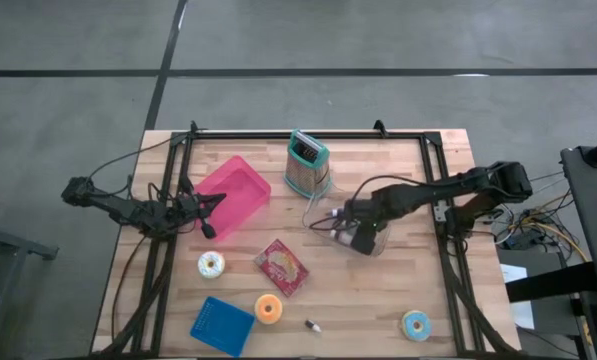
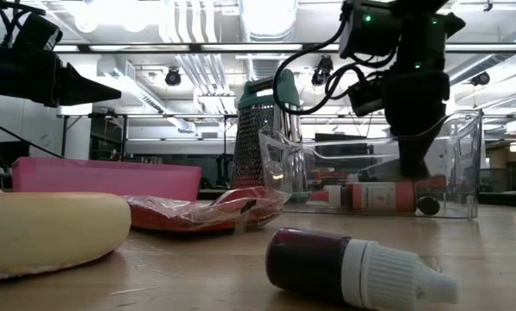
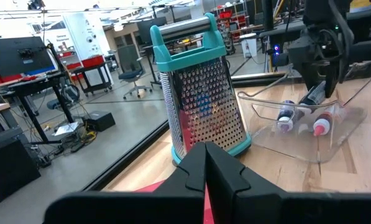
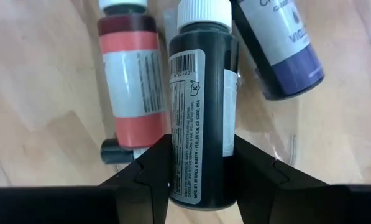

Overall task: Pick & Place Food Item
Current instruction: Put the large black food coloring bottle into the transparent bin

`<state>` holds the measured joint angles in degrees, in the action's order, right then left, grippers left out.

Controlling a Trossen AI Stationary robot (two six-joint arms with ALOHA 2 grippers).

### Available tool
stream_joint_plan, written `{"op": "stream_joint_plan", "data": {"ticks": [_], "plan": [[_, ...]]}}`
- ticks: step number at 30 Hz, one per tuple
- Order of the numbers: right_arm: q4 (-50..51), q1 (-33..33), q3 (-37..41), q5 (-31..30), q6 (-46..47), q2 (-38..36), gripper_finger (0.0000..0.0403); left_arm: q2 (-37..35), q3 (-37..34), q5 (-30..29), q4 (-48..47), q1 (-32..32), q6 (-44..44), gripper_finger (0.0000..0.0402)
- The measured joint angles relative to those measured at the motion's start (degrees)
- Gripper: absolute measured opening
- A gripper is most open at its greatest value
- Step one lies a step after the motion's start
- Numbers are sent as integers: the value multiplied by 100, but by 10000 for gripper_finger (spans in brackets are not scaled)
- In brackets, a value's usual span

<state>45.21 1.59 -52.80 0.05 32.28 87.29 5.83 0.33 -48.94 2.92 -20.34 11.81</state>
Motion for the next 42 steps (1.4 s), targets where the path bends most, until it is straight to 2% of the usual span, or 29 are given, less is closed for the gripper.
{"op": "stream_joint_plan", "data": {"ticks": [17,29,42], "plan": [[-371,-94,347,2,-10,-23,130,0,-1,1,0,2,0,5],[-567,-79,399,286,56,19,130,1,0,1,2,0,0,5],[-627,-85,391,190,47,20,174,1,0,0,1,1,0,5]]}}
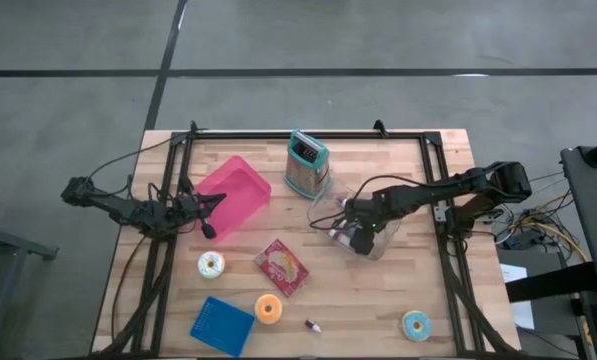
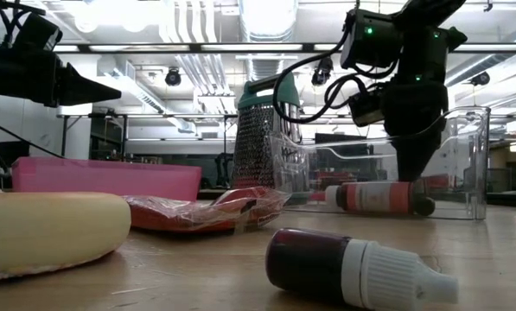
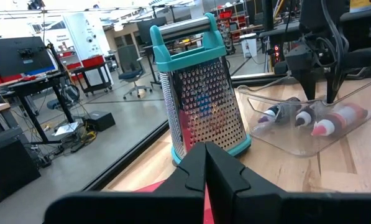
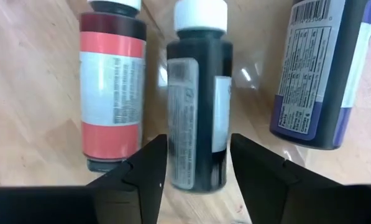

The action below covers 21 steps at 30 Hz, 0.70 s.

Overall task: Pick & Place Food Item
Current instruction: Put the large black food coloring bottle into the transparent bin, then put the small red food coloring bottle into the transparent bin

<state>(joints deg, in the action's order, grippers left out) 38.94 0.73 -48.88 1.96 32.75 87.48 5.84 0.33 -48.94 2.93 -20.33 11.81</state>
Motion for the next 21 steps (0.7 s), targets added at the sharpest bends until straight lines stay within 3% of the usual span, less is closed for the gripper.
{"op": "stream_joint_plan", "data": {"ticks": [21], "plan": [[140,2,-225,-278,9,-247,180,1,1,1,-1,-1,0,5]]}}
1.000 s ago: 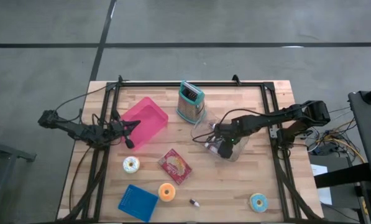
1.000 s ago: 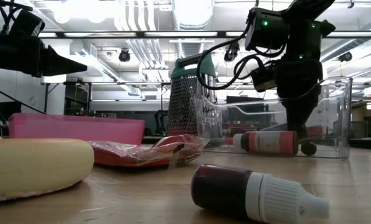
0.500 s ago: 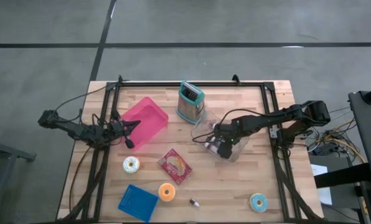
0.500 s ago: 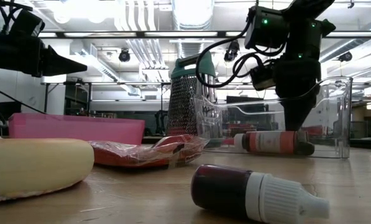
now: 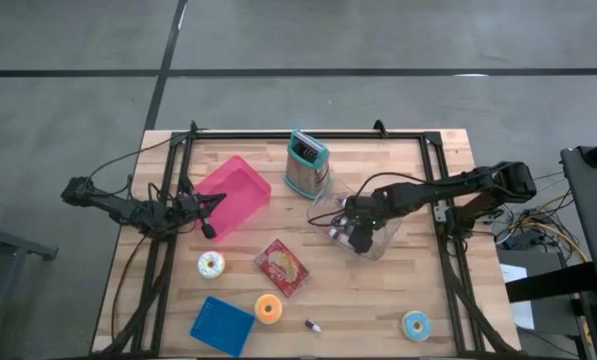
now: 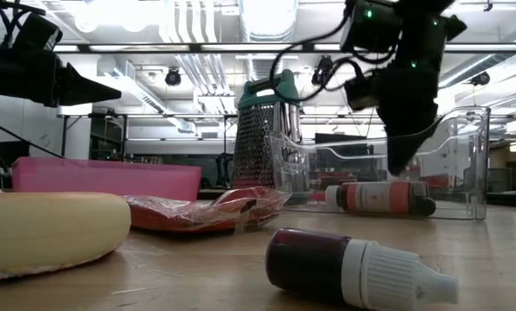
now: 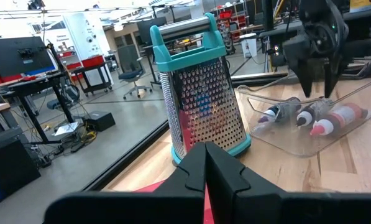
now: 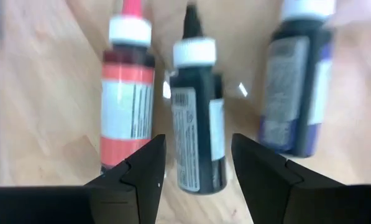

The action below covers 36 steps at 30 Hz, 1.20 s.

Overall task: Pick & Place Food Item
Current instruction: Put the small red food coloring bottle into the transparent bin

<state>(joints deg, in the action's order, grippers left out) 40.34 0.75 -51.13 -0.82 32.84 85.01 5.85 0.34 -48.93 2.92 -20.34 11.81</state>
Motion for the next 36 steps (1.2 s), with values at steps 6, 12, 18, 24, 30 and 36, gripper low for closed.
{"op": "stream_joint_plan", "data": {"ticks": [6,12,18,24,30,36], "plan": [[-80,11,-313,-375,5,-400,179,0,0,-2,1,2,0,5],[-774,130,-567,-387,15,-838,180,-2,0,0,0,0,0,5],[-1718,435,-575,-380,-166,-1144,184,0,0,0,0,2,0,5],[-2429,845,-573,-372,-976,-952,185,0,0,-1,1,0,0,5],[-3388,1261,-569,-376,-1892,-601,185,0,0,0,2,1,0,5],[-3660,1554,-564,-414,-2086,-330,185,0,-2,-1,0,1,0,5]]}}
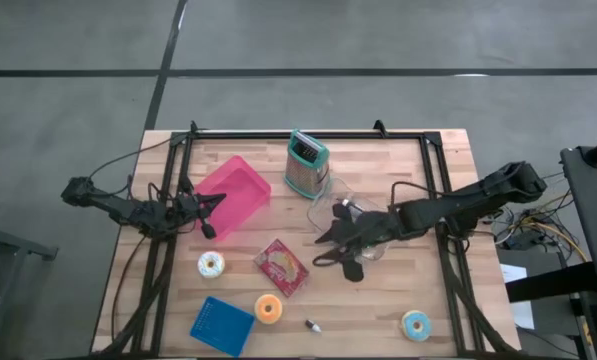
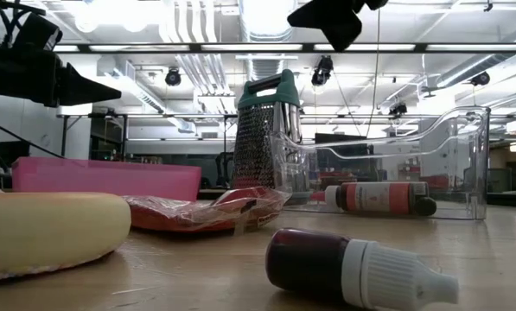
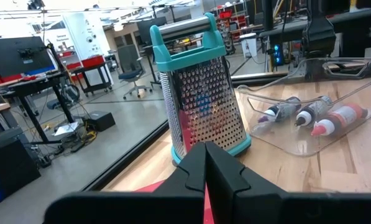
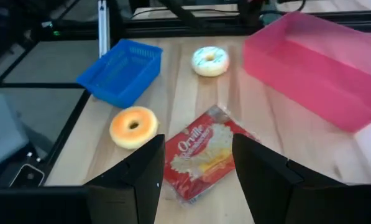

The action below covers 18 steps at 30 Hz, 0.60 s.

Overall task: Pick & Place Food Item
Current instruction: Put the small red food coloring bottle into the transparent bin

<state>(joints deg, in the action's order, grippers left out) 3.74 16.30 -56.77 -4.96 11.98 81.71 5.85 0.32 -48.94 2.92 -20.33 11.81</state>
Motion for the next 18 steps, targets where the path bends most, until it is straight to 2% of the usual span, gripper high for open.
{"op": "stream_joint_plan", "data": {"ticks": [10,14,18], "plan": [[39,476,5,-30,94,397,185,0,2,-1,2,-1,0,5],[96,682,8,-660,816,501,184,0,0,-1,2,2,0,5],[84,955,11,-1197,1106,599,179,0,1,-1,0,-1,0,5]]}}
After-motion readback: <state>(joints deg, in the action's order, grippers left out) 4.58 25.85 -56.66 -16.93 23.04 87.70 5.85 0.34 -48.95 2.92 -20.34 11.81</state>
